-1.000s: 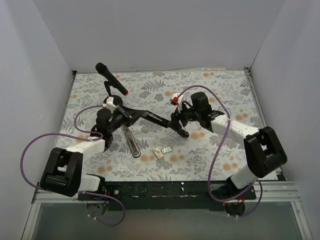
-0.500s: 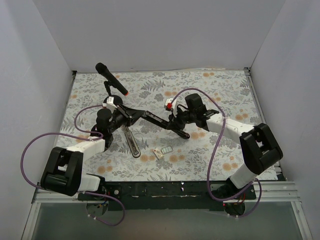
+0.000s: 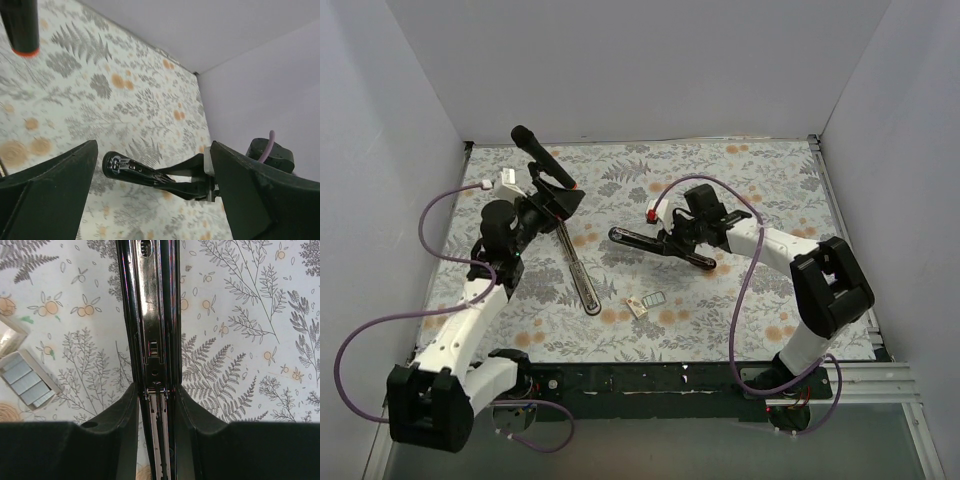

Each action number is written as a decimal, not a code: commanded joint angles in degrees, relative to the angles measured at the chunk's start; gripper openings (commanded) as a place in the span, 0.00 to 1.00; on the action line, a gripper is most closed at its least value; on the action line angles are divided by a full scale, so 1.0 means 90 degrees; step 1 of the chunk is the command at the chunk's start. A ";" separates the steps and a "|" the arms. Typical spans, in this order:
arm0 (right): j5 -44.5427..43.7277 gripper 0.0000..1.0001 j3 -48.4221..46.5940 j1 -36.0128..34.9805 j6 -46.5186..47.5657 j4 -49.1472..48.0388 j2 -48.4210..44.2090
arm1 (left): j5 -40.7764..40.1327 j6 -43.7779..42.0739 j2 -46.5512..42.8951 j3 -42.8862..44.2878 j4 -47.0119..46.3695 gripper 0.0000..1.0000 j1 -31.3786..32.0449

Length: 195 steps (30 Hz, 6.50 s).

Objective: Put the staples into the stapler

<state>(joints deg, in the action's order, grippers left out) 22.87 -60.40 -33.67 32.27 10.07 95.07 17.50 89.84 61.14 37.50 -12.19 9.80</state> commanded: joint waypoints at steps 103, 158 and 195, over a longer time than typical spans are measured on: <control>-0.4172 0.93 0.4485 0.0157 -0.4914 -0.0572 -0.7975 | -0.3681 -0.3385 0.5453 0.4467 0.3717 0.00 0.3100; -0.3469 0.97 0.4407 0.0157 -0.5129 -0.0337 -0.7702 | -0.5509 0.0086 0.4719 0.3509 0.5104 0.14 0.3052; -0.2957 0.83 0.1176 -0.1452 -0.5617 0.1048 -0.3378 | -0.5675 -0.3283 -0.4077 -0.0200 0.2946 0.98 0.2973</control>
<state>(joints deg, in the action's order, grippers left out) 4.91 -40.73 -40.34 -18.24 12.08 57.56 -34.39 68.05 31.86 41.15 17.26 36.73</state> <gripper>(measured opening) 0.831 0.982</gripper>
